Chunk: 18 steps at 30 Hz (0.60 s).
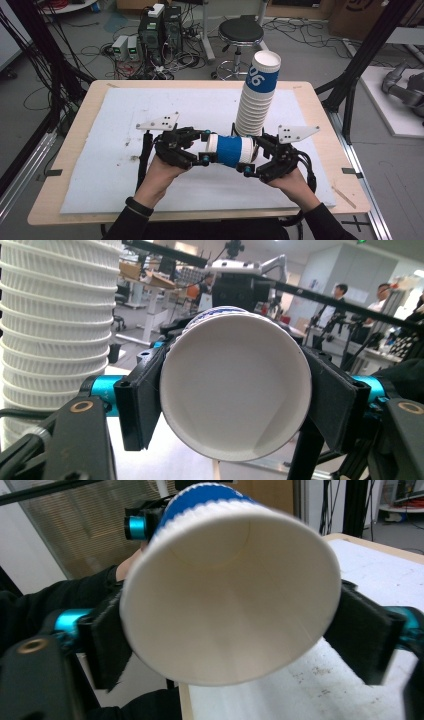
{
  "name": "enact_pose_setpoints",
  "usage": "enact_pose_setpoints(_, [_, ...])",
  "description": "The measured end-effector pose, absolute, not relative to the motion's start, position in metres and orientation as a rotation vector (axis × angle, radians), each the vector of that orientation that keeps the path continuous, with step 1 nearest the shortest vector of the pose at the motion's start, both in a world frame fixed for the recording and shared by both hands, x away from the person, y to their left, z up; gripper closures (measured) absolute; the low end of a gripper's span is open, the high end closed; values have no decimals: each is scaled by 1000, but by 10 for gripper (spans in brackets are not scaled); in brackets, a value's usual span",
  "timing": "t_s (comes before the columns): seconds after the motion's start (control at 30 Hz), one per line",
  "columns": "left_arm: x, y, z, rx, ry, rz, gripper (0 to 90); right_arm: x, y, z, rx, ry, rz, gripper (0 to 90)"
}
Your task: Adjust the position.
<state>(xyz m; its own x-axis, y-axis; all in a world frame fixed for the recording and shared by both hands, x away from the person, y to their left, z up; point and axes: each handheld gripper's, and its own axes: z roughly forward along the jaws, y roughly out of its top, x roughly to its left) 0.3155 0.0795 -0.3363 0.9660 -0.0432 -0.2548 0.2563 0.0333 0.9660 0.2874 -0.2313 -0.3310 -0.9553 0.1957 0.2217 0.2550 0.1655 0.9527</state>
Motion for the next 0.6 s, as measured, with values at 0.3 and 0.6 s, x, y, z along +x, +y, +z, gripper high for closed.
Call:
enact_pose_setpoints(0.3, [314,79,-333,1627,167,-205,295,291,-233,-331,-427,-2416,-1863,198])
enact_pose_setpoints(0.6, [309,73,-322,1886,160,-155,232,293,-230,-334,-401,-2477,-1776,222])
